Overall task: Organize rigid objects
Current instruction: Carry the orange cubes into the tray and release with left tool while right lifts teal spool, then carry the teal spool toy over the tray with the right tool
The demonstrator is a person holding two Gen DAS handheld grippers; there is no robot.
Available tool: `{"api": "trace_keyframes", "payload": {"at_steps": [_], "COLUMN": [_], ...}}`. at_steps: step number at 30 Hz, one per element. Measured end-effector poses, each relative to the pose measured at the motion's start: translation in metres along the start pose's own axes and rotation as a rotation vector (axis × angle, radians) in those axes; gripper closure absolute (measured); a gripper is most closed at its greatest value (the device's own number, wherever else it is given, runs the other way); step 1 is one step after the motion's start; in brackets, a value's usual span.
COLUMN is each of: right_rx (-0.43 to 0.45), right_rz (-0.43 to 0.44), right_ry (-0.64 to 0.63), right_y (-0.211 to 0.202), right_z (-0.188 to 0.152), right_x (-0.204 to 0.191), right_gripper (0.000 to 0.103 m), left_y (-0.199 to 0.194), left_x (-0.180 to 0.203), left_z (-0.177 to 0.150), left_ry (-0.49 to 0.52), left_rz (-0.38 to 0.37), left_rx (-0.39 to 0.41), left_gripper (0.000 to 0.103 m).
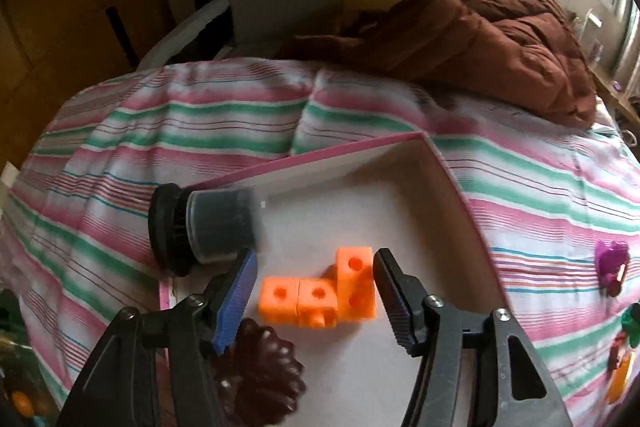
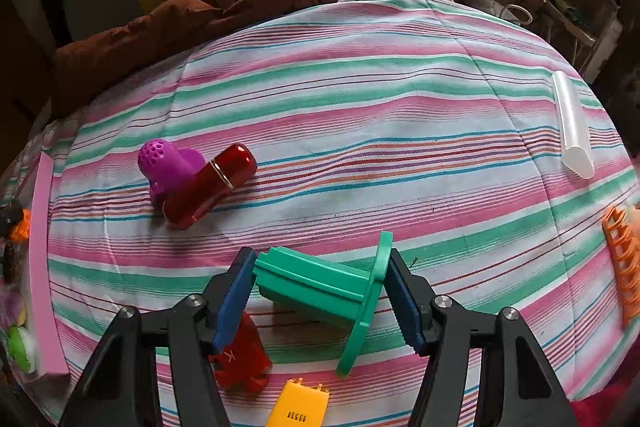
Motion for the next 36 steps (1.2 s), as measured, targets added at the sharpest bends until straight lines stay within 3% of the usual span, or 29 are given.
{"api": "trace_keyframes", "payload": {"at_steps": [5, 10, 17, 25, 36], "right_rx": [0.001, 0.004, 0.016, 0.050, 0.117], "right_rz": [-0.003, -0.010, -0.029, -0.042, -0.027], "right_ry": [-0.002, -0.011, -0.007, 0.020, 0.055], "right_y": [0.001, 0.000, -0.001, -0.007, -0.020], "right_z": [0.000, 0.000, 0.001, 0.006, 0.014], "right_x": [-0.001, -0.003, 0.000, 0.006, 0.009], "right_gripper": [0.039, 0.039, 0.039, 0.039, 0.039], "left_y": [-0.012, -0.061, -0.138, -0.179, -0.196], "left_x": [-0.007, -0.003, 0.008, 0.014, 0.017], "left_z": [0.004, 0.009, -0.007, -0.044, -0.074], "left_ry": [-0.015, 0.013, -0.002, -0.013, 0.008], "left_rz": [-0.005, -0.008, -0.050, -0.064, -0.056], "left_rx": [0.027, 0.143, 0.263, 0.260, 0.258], "left_gripper": [0.034, 0.034, 0.034, 0.034, 0.034]}}
Point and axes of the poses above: each gripper's, at about its wrist camera, not at the fingertips, and y roughly the way its jaws point, x to its right, z to its top, the point moved 6 cm from there along y, roughly the way its jaws point, and after that the axes turned 12 degrees about x, right-handed, at the moved point
